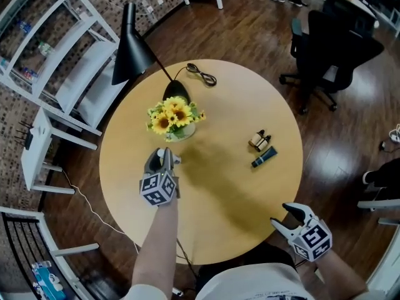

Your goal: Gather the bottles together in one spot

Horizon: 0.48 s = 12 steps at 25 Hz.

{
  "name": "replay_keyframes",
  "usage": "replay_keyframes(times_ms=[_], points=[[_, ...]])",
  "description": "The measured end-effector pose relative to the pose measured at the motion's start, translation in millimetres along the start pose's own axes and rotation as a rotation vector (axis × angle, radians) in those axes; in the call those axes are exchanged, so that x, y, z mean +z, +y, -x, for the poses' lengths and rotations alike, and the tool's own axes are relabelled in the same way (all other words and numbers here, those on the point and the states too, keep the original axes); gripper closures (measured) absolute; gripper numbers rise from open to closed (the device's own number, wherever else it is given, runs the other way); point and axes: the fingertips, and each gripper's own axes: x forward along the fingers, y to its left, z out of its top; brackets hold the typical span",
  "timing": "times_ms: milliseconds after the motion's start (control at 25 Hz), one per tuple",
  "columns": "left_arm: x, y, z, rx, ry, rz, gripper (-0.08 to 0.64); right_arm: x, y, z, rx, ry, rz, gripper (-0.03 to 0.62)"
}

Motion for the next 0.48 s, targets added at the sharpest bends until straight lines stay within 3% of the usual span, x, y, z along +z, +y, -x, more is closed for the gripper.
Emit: replay_keyframes(times_ms=[280,480], points=[[-8.9,6.1,-18.4,0.025,-0.058,-0.016,0.431,-12.4,-9.8,-1.5,-0.011,0.028,-0.019,0.341],[-8.2,3.8,-14.8,0.015,-0.051,-0.016,0.433,-10.7,-4.6,-2.6,0.002,0.029,-0.011,0.341]])
